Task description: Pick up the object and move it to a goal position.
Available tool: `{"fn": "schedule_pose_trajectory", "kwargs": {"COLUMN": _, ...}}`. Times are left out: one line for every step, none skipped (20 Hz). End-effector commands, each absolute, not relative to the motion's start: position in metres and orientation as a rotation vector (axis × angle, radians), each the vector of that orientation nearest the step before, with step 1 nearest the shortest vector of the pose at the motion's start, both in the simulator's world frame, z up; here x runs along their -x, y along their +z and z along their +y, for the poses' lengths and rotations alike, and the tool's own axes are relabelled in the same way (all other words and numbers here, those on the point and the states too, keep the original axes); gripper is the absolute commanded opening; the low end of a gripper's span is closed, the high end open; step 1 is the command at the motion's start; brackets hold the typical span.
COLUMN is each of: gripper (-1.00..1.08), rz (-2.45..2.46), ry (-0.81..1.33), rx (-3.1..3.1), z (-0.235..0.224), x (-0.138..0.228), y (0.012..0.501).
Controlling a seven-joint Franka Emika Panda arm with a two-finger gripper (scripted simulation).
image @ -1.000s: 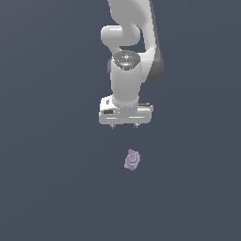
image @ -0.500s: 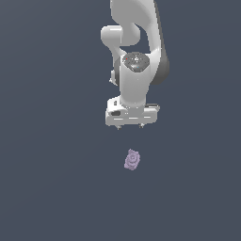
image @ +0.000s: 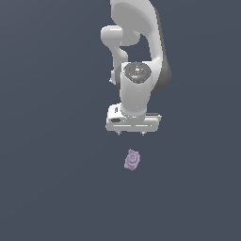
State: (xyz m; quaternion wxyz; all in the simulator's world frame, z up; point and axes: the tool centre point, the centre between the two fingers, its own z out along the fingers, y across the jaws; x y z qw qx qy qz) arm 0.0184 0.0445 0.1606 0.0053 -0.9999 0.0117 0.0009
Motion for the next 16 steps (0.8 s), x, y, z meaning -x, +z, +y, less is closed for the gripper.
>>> {"fn": "schedule_pose_trajectory", "kwargs": {"gripper": 1.00, "rz": 0.104, "ry": 0.004, "rx": 3.129, "z": 0.046, "x": -0.029, "y": 0.154}}
{"fn": "schedule_pose_trajectory", "kwargs": {"gripper": 1.00, "rz": 0.135, "ry": 0.004, "rx": 3.128, "z": 0.046, "x": -0.033, "y": 0.151}}
{"fn": "schedule_pose_trajectory", "kwargs": {"gripper": 1.00, "rz": 0.168, "ry": 0.004, "rx": 3.127, "z": 0.047, "x": -0.038, "y": 0.147}}
{"fn": "schedule_pose_trajectory", "kwargs": {"gripper": 1.00, "rz": 0.202, "ry": 0.004, "rx": 3.125, "z": 0.048, "x": -0.043, "y": 0.143}}
{"fn": "schedule_pose_trajectory", "kwargs": {"gripper": 1.00, "rz": 0.239, "ry": 0.004, "rx": 3.123, "z": 0.048, "x": -0.049, "y": 0.139}}
{"fn": "schedule_pose_trajectory", "kwargs": {"gripper": 1.00, "rz": 0.274, "ry": 0.004, "rx": 3.120, "z": 0.049, "x": -0.054, "y": 0.135}}
{"fn": "schedule_pose_trajectory", "kwargs": {"gripper": 1.00, "rz": 0.306, "ry": 0.004, "rx": 3.118, "z": 0.050, "x": -0.058, "y": 0.131}}
{"fn": "schedule_pose_trajectory", "kwargs": {"gripper": 1.00, "rz": 0.337, "ry": 0.004, "rx": 3.116, "z": 0.051, "x": -0.062, "y": 0.128}}
{"fn": "schedule_pose_trajectory", "kwargs": {"gripper": 1.00, "rz": 0.365, "ry": 0.003, "rx": 3.113, "z": 0.051, "x": -0.066, "y": 0.124}}
{"fn": "schedule_pose_trajectory", "kwargs": {"gripper": 1.00, "rz": 0.392, "ry": 0.003, "rx": 3.111, "z": 0.052, "x": -0.070, "y": 0.121}}
{"fn": "schedule_pose_trajectory", "kwargs": {"gripper": 1.00, "rz": 0.416, "ry": 0.003, "rx": 3.108, "z": 0.053, "x": -0.073, "y": 0.118}}
{"fn": "schedule_pose_trajectory", "kwargs": {"gripper": 1.00, "rz": 0.438, "ry": 0.003, "rx": 3.106, "z": 0.053, "x": -0.076, "y": 0.115}}
{"fn": "schedule_pose_trajectory", "kwargs": {"gripper": 1.00, "rz": 0.458, "ry": 0.002, "rx": 3.104, "z": 0.054, "x": -0.079, "y": 0.112}}
{"fn": "schedule_pose_trajectory", "kwargs": {"gripper": 1.00, "rz": 0.477, "ry": 0.002, "rx": 3.102, "z": 0.054, "x": -0.081, "y": 0.110}}
{"fn": "schedule_pose_trajectory", "kwargs": {"gripper": 1.00, "rz": 0.493, "ry": 0.001, "rx": 3.100, "z": 0.055, "x": -0.083, "y": 0.107}}
{"fn": "schedule_pose_trajectory", "kwargs": {"gripper": 1.00, "rz": 0.507, "ry": 0.001, "rx": 3.098, "z": 0.055, "x": -0.085, "y": 0.105}}
